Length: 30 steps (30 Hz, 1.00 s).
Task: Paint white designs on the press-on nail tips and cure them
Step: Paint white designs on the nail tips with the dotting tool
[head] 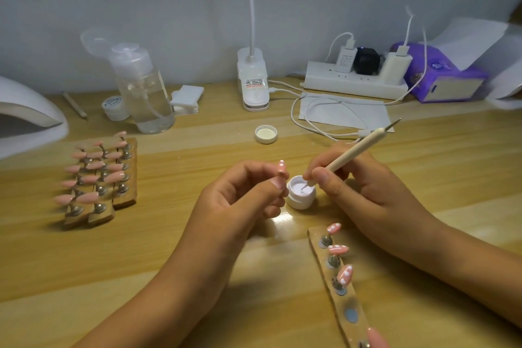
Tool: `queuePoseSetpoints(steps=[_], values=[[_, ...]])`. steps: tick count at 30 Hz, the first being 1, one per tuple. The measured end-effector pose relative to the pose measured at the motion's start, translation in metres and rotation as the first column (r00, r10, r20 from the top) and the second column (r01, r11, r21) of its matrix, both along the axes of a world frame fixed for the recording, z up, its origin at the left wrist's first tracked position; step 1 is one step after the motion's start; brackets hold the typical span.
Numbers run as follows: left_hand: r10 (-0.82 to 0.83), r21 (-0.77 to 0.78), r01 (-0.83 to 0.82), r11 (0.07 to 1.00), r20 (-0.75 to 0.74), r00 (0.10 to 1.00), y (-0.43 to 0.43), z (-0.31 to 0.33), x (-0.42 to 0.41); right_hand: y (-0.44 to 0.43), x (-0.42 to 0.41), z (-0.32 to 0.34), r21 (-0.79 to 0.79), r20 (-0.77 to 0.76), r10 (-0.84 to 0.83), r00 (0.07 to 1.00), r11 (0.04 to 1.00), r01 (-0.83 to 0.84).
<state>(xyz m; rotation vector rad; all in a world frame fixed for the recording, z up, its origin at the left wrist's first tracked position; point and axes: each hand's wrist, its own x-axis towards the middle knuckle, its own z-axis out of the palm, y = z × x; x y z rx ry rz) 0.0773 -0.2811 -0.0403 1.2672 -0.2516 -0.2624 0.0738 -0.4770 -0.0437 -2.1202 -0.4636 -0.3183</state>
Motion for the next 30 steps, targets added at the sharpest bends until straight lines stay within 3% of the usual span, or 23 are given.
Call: queuePoseSetpoints(steps=[7,13,20,25,30], values=[[-0.021,0.03,0.02,0.999,0.03,0.999,0.001,-0.002,0.0,0.0,0.001,-0.001,-0.048,0.016,0.009,1.0,0.999,-0.008],[-0.027,0.041,0.025,0.999,0.05,0.998,0.0,-0.002,0.0,0.001,-0.004,0.006,0.146,0.026,-0.01,1.0,0.989,0.006],[-0.059,0.112,0.047,0.993,0.106,0.993,-0.001,-0.001,-0.003,-0.01,-0.007,0.011,0.597,-0.046,0.034,0.998,0.802,0.0],[-0.13,0.13,0.114,0.985,0.119,0.984,-0.003,0.001,-0.006,-0.011,-0.005,0.011,0.745,-0.104,0.225,0.969,0.662,-0.074],[-0.157,0.166,0.133,0.977,0.146,0.977,-0.004,0.0,-0.007,-0.006,-0.004,0.014,0.786,-0.145,0.276,0.95,0.615,-0.058]])
